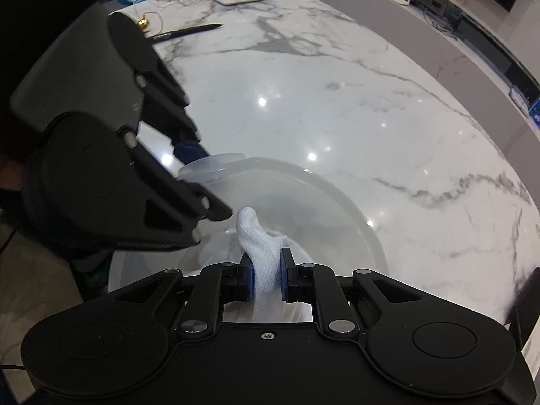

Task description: Clean bowl

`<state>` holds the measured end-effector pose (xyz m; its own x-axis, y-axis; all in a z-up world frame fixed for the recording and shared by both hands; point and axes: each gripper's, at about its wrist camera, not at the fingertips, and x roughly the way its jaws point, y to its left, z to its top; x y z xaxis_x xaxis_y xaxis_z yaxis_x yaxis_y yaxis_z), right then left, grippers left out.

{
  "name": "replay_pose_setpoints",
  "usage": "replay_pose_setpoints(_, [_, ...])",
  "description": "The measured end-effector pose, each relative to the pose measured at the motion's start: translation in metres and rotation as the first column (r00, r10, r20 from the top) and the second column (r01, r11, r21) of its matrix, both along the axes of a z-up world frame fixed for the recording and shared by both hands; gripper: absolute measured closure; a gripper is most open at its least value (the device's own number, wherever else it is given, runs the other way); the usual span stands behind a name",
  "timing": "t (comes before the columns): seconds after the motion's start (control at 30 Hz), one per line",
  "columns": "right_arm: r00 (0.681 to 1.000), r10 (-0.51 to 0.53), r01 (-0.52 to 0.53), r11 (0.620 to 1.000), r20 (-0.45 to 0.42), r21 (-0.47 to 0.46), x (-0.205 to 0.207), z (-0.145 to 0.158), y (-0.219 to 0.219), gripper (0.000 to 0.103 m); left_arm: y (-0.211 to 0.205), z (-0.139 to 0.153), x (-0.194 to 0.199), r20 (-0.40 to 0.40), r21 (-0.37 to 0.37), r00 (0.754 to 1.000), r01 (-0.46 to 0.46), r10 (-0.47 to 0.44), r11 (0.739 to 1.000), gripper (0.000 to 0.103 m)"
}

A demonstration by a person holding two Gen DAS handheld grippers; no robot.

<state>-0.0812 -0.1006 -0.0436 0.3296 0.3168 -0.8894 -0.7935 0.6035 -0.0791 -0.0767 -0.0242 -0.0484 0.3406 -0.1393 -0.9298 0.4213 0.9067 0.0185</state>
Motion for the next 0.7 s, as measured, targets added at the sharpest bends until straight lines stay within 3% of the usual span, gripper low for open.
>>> replay_pose_setpoints(0.37, [0.999, -0.038, 0.038, 0.998, 0.015, -0.042, 0.008, -0.002, -0.011, 0.091, -0.001, 0.000, 0.000, 0.000, 0.001, 1.000, 0.002, -0.002, 1.000, 0.080])
replay_pose_setpoints(0.7, [1.000, -0.007, 0.005, 0.998, -0.019, -0.058, -0.002, -0.001, -0.018, 0.091, -0.002, 0.000, 0.001, -0.001, 0.002, 1.000, 0.002, -0.002, 1.000, 0.080])
